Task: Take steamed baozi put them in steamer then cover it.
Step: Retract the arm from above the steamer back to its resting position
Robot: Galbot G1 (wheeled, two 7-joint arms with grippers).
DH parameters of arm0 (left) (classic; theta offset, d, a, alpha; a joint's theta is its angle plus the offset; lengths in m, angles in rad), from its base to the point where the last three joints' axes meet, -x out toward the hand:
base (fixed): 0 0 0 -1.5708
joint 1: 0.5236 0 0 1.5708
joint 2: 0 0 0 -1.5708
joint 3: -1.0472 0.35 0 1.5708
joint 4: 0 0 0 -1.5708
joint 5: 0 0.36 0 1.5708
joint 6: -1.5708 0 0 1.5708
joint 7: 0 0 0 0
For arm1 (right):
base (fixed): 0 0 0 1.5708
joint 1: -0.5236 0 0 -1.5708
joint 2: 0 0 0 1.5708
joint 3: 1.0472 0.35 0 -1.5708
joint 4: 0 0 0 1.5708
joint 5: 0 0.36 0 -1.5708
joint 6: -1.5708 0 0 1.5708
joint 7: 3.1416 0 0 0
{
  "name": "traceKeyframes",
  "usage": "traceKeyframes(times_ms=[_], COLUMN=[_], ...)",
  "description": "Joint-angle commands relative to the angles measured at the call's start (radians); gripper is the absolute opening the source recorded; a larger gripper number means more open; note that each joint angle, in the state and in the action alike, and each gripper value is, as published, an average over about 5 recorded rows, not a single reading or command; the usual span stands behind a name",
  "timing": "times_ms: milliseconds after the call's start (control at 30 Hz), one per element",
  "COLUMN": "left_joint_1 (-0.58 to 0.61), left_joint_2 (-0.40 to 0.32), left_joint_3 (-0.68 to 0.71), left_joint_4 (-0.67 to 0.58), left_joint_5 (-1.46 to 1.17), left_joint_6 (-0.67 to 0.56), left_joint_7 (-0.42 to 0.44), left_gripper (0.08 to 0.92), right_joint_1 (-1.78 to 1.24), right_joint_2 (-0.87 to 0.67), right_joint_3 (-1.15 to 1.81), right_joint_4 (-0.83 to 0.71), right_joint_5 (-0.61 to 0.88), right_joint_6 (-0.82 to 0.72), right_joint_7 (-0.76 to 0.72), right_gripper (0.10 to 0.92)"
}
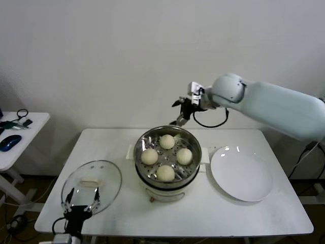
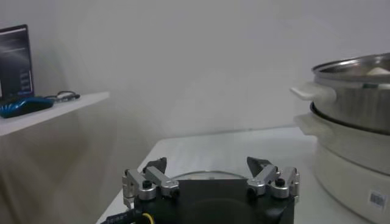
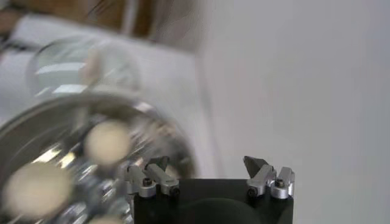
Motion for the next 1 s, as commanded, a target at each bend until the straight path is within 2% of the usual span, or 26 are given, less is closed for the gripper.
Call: traceKeyframes(times_ms=[33, 167, 333, 533, 633, 767, 900, 1000], left_joint_1=[-0.014, -0.041, -0.059, -0.059, -0.058, -0.057, -0.05, -0.043], left_joint_2=[0.015, 0.027, 0.031, 0.042, 0.055, 0.083, 0.126, 0.162], left_joint_3=[0.0, -0.012, -0.021, -0.024, -0.027, -0.037, -0.045, -0.049], left_joint_4=[-0.001, 0.013, 0.023, 0.04, 0.052, 0.062, 0.071, 0.097], left_joint_5=[-0.005, 0.021, 0.061, 0.194, 0.332, 0.583, 0.89, 1.042], left_joint_6=[0.009, -0.011, -0.035, -0.079, -0.115, -0.168, -0.15, -0.123], left_joint_7=[0.009, 0.035, 0.045, 0.005, -0.071, -0.249, -0.412, -0.453], left_gripper=[0.823, 0.823, 0.823, 0.823, 0.823, 0.823, 0.823, 0.823], right_joint_1=[-0.688, -1.105, -1.589, -1.931, -2.02, -2.061, -2.081, -2.085], right_joint_2=[-0.286, -0.308, -0.203, -0.021, 0.056, 0.135, 0.177, 0.2], right_joint_3=[0.766, 1.141, 1.572, 1.777, 1.788, 1.768, 1.734, 1.704], right_joint_4=[0.154, 0.199, 0.254, 0.278, 0.264, 0.227, 0.184, 0.162], right_joint_5=[-0.071, -0.153, -0.172, -0.178, -0.176, -0.176, -0.177, -0.188], right_joint_6=[0.106, 0.196, 0.321, 0.501, 0.59, 0.718, 0.809, 0.832], right_joint_7=[0.382, 0.392, 0.398, 0.385, 0.372, 0.355, 0.344, 0.345], right_gripper=[0.823, 0.823, 0.823, 0.823, 0.823, 0.823, 0.823, 0.823])
